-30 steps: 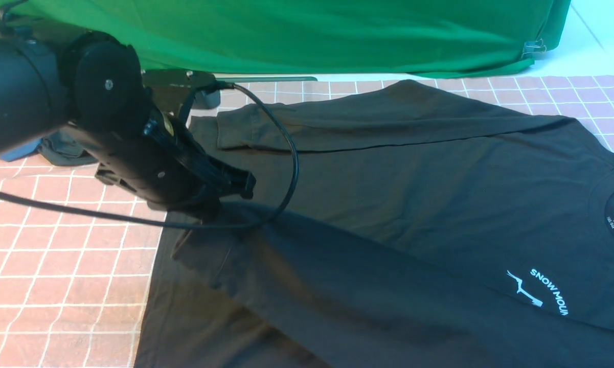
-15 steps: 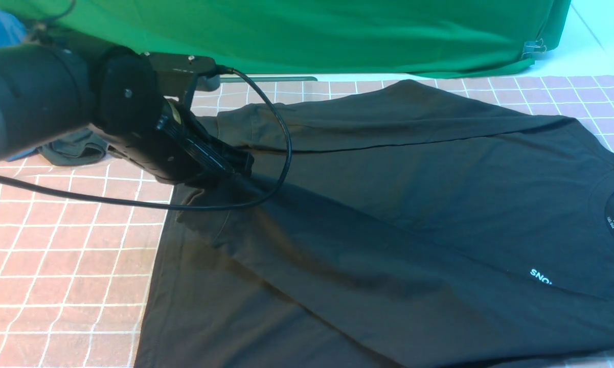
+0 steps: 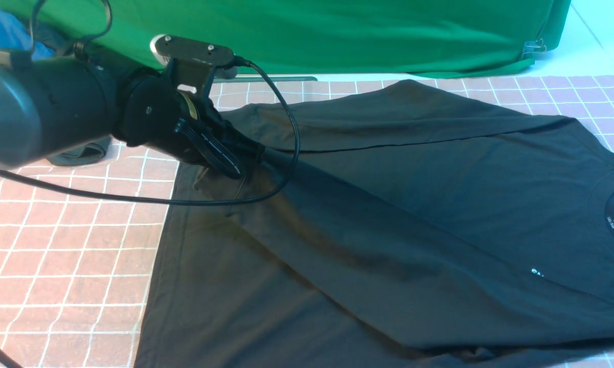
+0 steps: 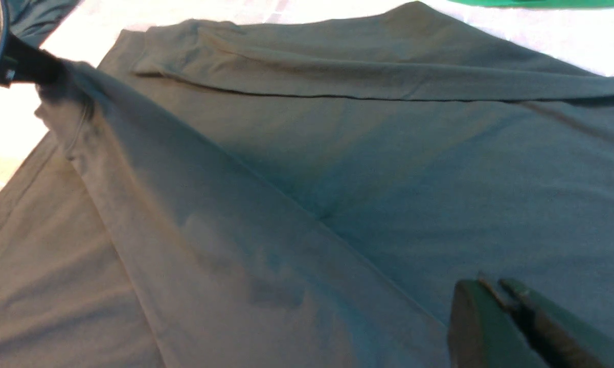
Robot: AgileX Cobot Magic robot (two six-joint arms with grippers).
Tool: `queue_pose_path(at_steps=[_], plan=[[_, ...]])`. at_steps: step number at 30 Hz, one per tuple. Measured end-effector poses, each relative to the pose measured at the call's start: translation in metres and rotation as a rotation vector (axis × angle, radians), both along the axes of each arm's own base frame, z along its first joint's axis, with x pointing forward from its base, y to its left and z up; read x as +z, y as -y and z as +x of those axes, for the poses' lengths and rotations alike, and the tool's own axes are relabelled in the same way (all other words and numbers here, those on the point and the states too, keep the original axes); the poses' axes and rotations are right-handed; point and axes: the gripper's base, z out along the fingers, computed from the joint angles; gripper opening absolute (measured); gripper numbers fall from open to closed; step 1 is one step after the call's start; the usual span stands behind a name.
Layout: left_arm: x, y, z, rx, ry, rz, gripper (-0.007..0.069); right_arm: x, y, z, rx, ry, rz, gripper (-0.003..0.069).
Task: Fold a long-sleeved shirt over a pink coffee tablecloth.
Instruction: 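Fold the left side of the black T-shirt inward over its body, then grab the top left corner of the dark shirt with the left gripper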
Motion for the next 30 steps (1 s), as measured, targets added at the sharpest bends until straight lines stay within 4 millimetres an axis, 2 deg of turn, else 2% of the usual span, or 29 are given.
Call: queue_pose_path(at_steps=[2,9,11,13,17,22,24,29,30], plan=[[0.0,0.0,0.001,-0.002,0.004,0.001,0.0069,0.0,0.0,0.0,0.002,-0.003,0.0,0.007],[0.0,-0.003,0.002,-0.007,0.024,0.049,0.0248,-0.005,-0.003,-0.004,0.037,-0.069,-0.003,0.007],[0.0,-0.004,0.001,0.053,0.01,0.012,0.0311,-0.01,-0.005,-0.008,0.067,-0.138,0.002,0.007],[0.001,-0.004,-0.003,0.132,-0.041,-0.057,0.0325,-0.015,-0.007,-0.013,0.099,-0.22,0.009,0.007],[0.0,0.002,-0.02,0.218,-0.229,-0.198,0.0278,-0.029,-0.011,-0.016,0.167,-0.411,0.008,0.0066],[-0.012,0.022,-0.051,0.125,-0.511,-0.248,0.0102,-0.05,-0.012,-0.004,0.238,-0.622,-0.035,0.0046],[-0.017,0.032,-0.065,0.087,-0.565,-0.256,0.004,-0.06,-0.013,0.003,0.265,-0.698,-0.045,0.0046],[-0.027,0.053,-0.098,0.001,-0.607,-0.241,0.0012,-0.08,-0.014,0.018,0.305,-0.814,-0.092,0.0051],[-0.031,0.059,-0.11,-0.023,-0.62,-0.238,0.0012,-0.085,-0.018,0.022,0.325,-0.831,-0.115,0.0062]])
